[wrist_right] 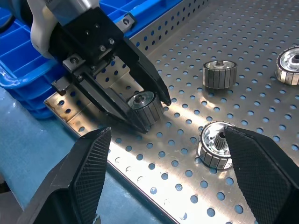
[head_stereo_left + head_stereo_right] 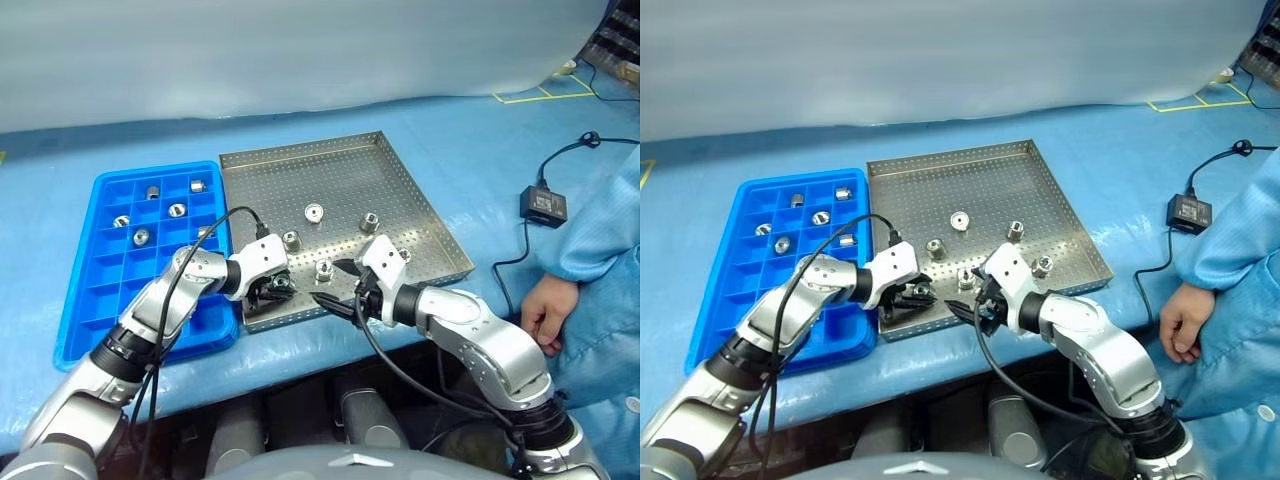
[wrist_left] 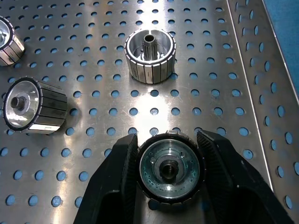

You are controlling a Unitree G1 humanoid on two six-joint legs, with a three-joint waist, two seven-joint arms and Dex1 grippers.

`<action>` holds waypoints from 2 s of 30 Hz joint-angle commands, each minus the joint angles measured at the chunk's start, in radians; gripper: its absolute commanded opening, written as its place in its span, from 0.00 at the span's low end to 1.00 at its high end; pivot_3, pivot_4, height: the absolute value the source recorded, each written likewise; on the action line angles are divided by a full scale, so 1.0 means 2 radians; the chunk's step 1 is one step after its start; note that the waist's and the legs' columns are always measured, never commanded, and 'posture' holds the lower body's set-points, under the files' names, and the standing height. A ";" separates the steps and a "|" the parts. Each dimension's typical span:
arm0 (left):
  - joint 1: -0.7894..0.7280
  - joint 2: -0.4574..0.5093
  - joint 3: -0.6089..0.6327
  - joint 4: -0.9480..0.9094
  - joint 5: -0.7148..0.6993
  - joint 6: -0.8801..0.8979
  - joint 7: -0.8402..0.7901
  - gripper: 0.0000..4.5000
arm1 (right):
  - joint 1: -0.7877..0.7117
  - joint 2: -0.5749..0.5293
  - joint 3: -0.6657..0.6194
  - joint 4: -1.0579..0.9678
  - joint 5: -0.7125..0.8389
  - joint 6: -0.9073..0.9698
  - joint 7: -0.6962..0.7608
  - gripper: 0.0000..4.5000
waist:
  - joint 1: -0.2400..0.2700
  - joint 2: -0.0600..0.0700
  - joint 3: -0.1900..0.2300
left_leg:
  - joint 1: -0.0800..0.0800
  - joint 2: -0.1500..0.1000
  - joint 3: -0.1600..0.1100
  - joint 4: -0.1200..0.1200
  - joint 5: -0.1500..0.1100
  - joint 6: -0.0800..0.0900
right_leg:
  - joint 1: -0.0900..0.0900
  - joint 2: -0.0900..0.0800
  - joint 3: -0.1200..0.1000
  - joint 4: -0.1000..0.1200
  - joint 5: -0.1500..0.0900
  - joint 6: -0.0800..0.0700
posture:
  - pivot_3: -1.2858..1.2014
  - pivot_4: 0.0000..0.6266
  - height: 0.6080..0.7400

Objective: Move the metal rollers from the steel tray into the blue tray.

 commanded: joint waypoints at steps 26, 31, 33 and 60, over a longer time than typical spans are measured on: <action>0.132 -0.115 0.376 -0.233 -0.006 0.206 0.398 0.38 | -0.079 -0.006 0.019 0.037 0.001 -0.013 0.067 0.90 | 0.062 -0.001 0.000 | 0.001 0.000 0.000 0.001 0.000 0.000 | 0.001 0.000 0.000 0.000 0.000 0.001 | 0.54 0.24 1.00; 0.117 -0.135 0.378 -0.199 0.013 0.204 0.443 0.38 | -0.084 0.004 0.008 0.052 0.003 -0.007 0.058 0.90 | 0.077 -0.002 0.000 | 0.000 0.000 0.000 0.001 0.000 0.000 | 0.001 0.000 -0.001 0.000 0.000 0.001 | 0.55 0.24 1.00; 0.113 -0.141 0.370 -0.181 0.018 0.193 0.451 0.38 | -0.084 0.006 0.008 0.052 0.004 -0.006 0.056 0.90 | 0.081 -0.002 0.000 | 0.000 0.000 0.000 0.001 0.000 0.000 | 0.002 0.000 -0.001 0.000 0.000 0.001 | 0.55 0.24 1.00; 0.041 -0.135 0.143 -0.166 -0.115 0.073 0.227 0.87 | -0.057 -0.056 -0.037 0.014 -0.020 0.013 0.017 0.90 | 0.077 -0.002 0.000 | -0.001 -0.001 0.001 0.001 0.000 0.000 | 0.001 0.000 -0.001 -0.001 0.000 0.000 | 0.51 0.24 1.00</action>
